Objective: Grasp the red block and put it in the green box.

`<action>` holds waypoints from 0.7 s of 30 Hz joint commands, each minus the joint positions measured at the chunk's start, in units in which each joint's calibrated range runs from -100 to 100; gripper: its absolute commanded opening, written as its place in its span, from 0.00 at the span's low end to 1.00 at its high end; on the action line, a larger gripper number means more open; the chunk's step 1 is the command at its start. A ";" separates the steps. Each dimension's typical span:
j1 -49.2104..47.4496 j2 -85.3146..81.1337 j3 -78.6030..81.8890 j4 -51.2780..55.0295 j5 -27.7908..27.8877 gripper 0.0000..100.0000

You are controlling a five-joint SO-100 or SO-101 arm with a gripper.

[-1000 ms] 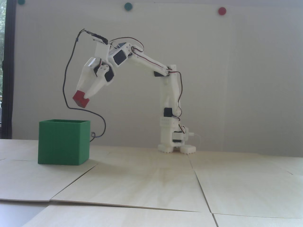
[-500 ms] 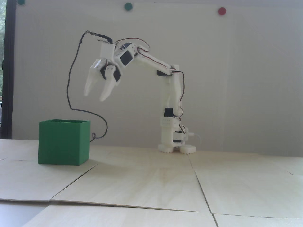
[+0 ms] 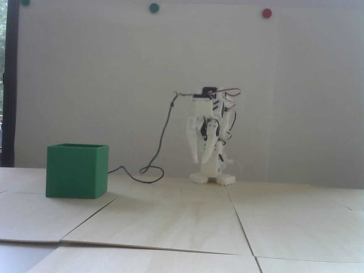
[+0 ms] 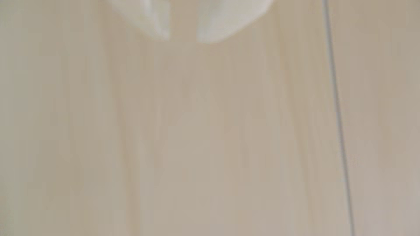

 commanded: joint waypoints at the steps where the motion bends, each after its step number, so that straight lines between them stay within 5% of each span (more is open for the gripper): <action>1: -3.79 -17.02 17.34 -0.12 -1.76 0.02; 7: -6.60 -24.84 27.02 -0.12 -6.97 0.02; 21: -6.84 -28.71 33.23 3.34 -7.13 0.02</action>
